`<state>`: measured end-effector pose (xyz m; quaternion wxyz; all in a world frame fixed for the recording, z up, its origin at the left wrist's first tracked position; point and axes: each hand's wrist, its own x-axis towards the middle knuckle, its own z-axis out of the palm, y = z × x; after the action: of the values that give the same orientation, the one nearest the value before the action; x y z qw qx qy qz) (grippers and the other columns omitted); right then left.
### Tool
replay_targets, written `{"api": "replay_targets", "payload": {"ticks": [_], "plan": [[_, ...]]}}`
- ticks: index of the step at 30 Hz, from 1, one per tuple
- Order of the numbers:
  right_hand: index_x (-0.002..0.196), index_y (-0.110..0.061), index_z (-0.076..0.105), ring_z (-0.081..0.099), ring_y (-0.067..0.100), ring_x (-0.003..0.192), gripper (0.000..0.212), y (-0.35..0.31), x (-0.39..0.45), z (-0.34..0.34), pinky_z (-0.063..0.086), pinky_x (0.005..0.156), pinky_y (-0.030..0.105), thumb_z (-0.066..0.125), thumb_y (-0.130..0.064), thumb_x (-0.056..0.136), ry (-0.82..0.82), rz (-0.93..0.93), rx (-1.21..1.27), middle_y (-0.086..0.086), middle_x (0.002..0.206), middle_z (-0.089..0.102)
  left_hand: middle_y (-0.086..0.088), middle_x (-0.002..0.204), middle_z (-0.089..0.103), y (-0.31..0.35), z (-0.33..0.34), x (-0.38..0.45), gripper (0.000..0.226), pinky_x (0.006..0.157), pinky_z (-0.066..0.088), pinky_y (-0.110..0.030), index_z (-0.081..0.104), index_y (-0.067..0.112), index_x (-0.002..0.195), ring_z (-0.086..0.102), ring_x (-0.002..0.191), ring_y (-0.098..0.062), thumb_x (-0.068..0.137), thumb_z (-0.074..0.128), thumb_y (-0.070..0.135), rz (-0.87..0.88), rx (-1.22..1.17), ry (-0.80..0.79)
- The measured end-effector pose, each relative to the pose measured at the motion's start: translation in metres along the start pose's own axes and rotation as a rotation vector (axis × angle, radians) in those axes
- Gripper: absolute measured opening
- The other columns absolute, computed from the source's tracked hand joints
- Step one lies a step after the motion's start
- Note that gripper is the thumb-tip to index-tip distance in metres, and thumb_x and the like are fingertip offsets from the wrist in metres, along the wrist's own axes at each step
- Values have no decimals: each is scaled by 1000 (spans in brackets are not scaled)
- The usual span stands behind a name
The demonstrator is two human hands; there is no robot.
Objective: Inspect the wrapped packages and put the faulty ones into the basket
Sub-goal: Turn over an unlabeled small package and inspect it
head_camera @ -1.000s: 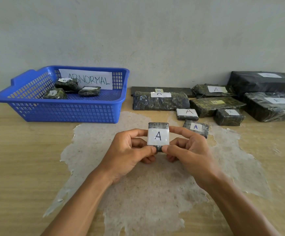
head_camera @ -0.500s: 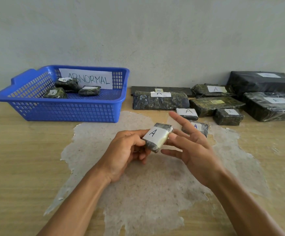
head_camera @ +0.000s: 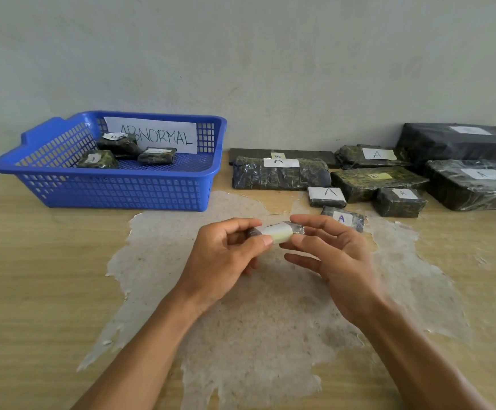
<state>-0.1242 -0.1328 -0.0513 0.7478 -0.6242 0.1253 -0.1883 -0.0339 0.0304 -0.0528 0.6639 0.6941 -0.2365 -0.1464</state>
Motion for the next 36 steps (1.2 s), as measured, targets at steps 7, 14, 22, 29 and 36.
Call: {"api": "replay_targets", "payload": {"ticks": [7, 14, 22, 29, 36], "plan": [[100, -9, 72, 73, 26, 91, 8, -1, -1, 1, 60, 83, 42, 67, -9, 93, -34, 33, -12, 16, 98, 76, -3, 67, 68, -1, 0, 0, 14, 49, 45, -23, 76, 11, 101, 57, 52, -12, 95, 65, 15, 41, 46, 5], [94, -2, 72, 74, 30, 86, 8, -2, -1, 2, 63, 82, 38, 65, 2, 91, 41, 12, -3, 21, 90, 76, -3, 72, 70, -1, 7, -5, 12, 52, 47, -22, 76, 21, 99, 60, 60, -6, 91, 72, 29, 79, 97, 27], [97, -9, 76, 74, 25, 83, 23, -3, -2, 1, 63, 78, 41, 74, -28, 84, 60, -56, -112, 14, 87, 77, 13, 88, 71, -3, 8, -6, 16, 61, 49, -15, 72, 33, 104, 65, 83, -7, 90, 73, 24, 248, 312, 26], [108, -11, 74, 73, 18, 80, 23, -2, -1, 0, 62, 76, 39, 69, -20, 88, 2, -88, -132, 9, 88, 78, -3, 84, 78, 4, 5, -5, 22, 60, 52, -19, 74, 11, 99, 72, 71, -13, 92, 66, 30, 102, 98, -62], [90, -12, 80, 71, 24, 76, 12, -3, -1, 0, 61, 74, 41, 69, -8, 92, 15, -124, -189, 13, 85, 77, 6, 94, 76, 3, 4, -4, 19, 77, 60, -28, 75, 26, 106, 70, 89, -10, 88, 74, 33, 100, 123, -30]]}}
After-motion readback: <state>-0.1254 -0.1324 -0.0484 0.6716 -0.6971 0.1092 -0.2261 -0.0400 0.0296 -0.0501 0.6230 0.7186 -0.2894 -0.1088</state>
